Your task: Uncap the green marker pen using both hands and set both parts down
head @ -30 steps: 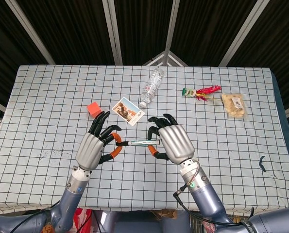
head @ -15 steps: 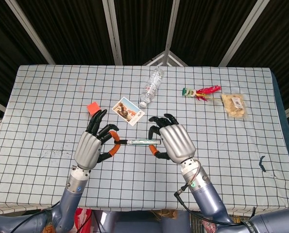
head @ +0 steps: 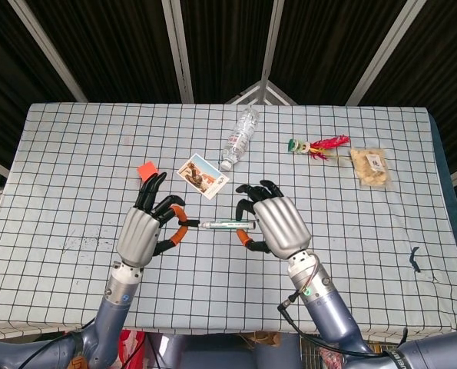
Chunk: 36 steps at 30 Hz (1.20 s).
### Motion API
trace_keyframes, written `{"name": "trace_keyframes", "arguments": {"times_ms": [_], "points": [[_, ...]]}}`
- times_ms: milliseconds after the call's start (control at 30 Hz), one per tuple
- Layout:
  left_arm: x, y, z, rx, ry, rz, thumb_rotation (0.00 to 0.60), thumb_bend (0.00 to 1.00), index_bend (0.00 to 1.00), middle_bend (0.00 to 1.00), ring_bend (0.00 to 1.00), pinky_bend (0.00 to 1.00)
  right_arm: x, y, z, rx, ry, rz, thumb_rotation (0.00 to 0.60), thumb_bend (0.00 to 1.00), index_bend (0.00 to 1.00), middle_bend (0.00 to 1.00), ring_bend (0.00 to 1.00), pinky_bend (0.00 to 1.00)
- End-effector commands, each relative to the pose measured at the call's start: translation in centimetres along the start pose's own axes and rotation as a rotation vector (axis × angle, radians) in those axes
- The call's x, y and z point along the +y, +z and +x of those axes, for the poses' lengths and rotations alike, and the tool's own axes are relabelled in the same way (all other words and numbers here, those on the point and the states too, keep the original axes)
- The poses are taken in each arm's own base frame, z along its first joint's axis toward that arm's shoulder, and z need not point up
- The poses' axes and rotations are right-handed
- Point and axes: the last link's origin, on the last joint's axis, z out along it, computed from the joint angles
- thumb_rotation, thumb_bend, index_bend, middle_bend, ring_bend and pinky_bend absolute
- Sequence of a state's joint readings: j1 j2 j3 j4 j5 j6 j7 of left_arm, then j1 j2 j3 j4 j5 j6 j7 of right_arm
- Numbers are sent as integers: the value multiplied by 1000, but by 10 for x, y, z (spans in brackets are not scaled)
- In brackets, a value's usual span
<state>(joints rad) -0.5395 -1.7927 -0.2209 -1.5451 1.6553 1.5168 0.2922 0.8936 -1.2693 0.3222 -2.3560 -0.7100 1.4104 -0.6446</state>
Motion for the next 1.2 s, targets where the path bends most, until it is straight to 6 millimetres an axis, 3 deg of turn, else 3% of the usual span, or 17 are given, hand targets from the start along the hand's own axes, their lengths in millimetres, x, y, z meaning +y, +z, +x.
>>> {"name": "trace_keyframes", "arguments": {"times_ms": [33,333,867,1200], "points": [[0,0,1,2,-5,5,600,491,707,419,14,37,1,0,1,1,2,-3,600,651,814,243,247,137],[-13,-7,10,45,-24,14,600,492,711,433,14,37,16,-3,8,16,18,-58,600,651,816,248,251,137],[-67,-32,34,79,11,92,600,488,712,441,14,37,60,-16,18,24,96,-191,600,662,818,249,256,137],[-93,-65,26,-48,22,89,600,484,712,450,14,37,89,-32,-6,-6,134,-192,600,676,824,259,256,137]]}}
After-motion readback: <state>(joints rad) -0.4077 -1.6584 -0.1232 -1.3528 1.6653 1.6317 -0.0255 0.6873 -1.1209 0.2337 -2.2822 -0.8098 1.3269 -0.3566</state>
